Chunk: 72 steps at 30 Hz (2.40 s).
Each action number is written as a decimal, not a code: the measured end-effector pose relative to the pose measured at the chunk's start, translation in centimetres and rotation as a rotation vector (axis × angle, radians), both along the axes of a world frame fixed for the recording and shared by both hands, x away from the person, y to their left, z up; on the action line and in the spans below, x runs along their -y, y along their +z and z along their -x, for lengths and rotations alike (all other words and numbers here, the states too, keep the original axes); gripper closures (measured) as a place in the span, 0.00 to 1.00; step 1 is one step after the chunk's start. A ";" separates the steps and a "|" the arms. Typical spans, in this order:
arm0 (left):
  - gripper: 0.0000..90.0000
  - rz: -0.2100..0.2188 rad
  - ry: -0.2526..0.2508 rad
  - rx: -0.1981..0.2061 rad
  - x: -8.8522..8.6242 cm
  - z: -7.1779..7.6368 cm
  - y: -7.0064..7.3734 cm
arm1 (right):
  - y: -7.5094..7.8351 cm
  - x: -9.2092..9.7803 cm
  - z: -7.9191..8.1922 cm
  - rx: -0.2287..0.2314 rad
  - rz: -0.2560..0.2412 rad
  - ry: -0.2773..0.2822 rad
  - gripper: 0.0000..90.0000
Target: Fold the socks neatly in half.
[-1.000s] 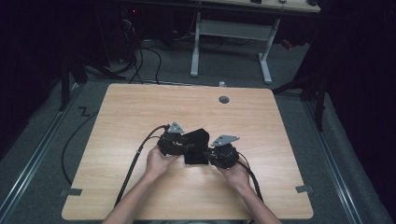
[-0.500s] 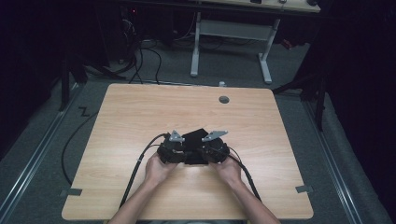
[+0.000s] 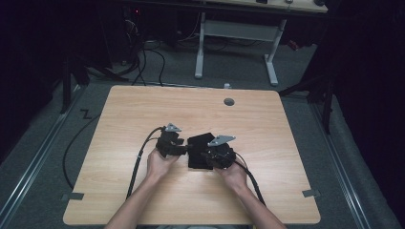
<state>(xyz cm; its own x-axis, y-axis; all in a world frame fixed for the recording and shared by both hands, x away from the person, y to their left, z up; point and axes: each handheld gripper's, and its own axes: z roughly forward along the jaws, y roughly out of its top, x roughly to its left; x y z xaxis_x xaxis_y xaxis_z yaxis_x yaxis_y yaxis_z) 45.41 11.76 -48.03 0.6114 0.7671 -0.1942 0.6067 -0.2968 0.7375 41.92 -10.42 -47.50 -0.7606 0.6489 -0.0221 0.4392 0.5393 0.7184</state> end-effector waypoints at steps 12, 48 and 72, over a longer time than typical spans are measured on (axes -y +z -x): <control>0.42 -0.002 0.035 0.006 1.2 -2.7 0.8 | -0.5 -1.0 0.9 -0.011 0.027 0.052 0.74; 0.47 -0.064 -0.025 -0.051 3.5 -5.4 -0.4 | -1.1 0.5 1.5 0.004 0.034 0.081 0.71; 0.50 -0.058 -0.039 -0.050 3.6 -4.0 -0.8 | -0.2 1.4 0.9 -0.020 -0.039 0.018 0.76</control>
<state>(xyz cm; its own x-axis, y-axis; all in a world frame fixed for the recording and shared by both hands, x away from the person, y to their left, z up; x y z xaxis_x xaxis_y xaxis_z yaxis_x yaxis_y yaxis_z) 49.43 8.11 -48.86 0.6318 0.7536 -0.1815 0.6294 -0.3621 0.6876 41.04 -11.80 -47.69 -0.7724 0.6349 0.0180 0.4439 0.5194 0.7302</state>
